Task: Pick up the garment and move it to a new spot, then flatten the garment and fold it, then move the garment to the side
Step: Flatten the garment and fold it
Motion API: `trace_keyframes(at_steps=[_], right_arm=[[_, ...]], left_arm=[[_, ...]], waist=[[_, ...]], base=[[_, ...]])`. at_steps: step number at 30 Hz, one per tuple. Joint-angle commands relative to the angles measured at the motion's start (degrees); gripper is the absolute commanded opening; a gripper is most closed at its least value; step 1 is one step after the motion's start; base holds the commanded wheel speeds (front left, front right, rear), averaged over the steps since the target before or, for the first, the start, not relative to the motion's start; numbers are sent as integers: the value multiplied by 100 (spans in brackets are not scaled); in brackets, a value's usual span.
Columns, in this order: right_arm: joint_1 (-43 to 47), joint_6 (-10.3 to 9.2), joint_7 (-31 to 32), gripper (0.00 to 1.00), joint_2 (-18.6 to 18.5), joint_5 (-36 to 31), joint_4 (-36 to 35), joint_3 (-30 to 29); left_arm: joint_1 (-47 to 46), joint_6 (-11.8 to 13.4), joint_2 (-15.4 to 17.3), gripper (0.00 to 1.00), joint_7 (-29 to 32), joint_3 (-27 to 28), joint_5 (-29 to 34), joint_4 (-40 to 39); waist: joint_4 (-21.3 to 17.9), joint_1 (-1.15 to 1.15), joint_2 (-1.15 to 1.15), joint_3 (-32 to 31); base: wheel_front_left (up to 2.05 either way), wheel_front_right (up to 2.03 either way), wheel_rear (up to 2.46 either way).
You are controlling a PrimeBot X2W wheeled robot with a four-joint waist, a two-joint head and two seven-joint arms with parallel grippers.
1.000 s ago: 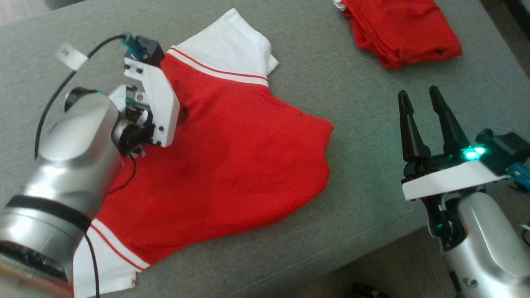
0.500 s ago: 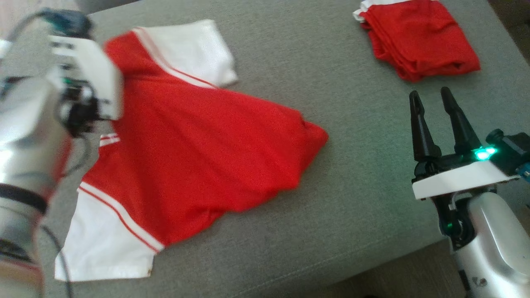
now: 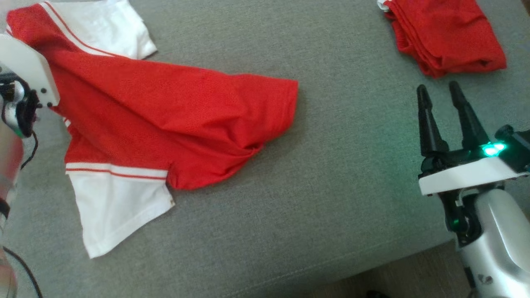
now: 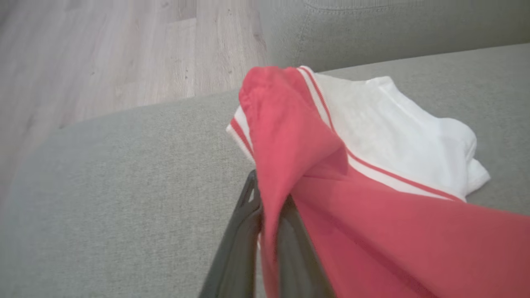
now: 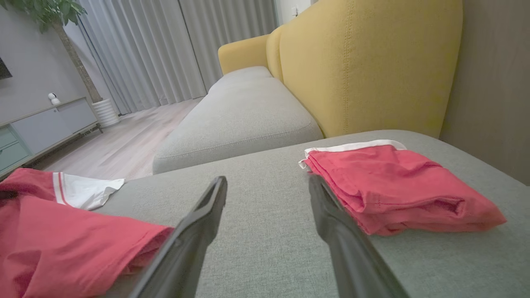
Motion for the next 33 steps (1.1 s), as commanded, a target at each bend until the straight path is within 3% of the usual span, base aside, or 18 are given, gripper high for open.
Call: trace_keyframes(at_steps=[1, 9, 12, 16, 21, 26, 30, 33], right_arm=[[-108, 39, 19, 100, -141, -34, -176, 35], [-5, 39, 94, 100, -133, -33, -101, 156], [122, 39, 145, 100, -142, -10, -57, 192], [327, 39, 186, 100, -139, -2, 4, 169], [558, 39, 160, 100, -102, -35, 28, 91], [760, 39, 155, 100, -46, -64, 11, 66], [885, 39, 196, 100, -14, -50, 18, 105], [967, 39, 234, 100, -26, -32, 40, 107]], left_arm=[[-335, 11, 253, 98, -186, 188, -37, -33], [-285, -381, -118, 100, -661, 48, -6, -61], [-182, -539, -308, 100, -1142, 6, 16, -297], [246, -522, -494, 100, -1911, -14, 42, -764], [1092, -58, -435, 100, -2398, 175, 204, -1931], [2729, 736, -316, 100, -2414, 1053, 706, -4234], [4164, 1163, -528, 100, -2415, 1766, 1257, -5717], [4925, 1255, -850, 100, -2415, 2103, 1658, -6360]], waist=[[70, 0, 0, -35], [504, 0, 0, -439], [755, 0, 0, -671], [1081, 0, 0, -940], [1396, 0, 0, -1147], [1545, 0, 0, -1238], [1581, 0, 0, -1286], [1636, 0, 0, -1296]], base=[[0, 0, 0], [0, 0, 0], [0, 0, 0], [0, 0, 0], [0, 0, 0], [0, 0, 0], [0, 0, 0], [0, 0, 0]])
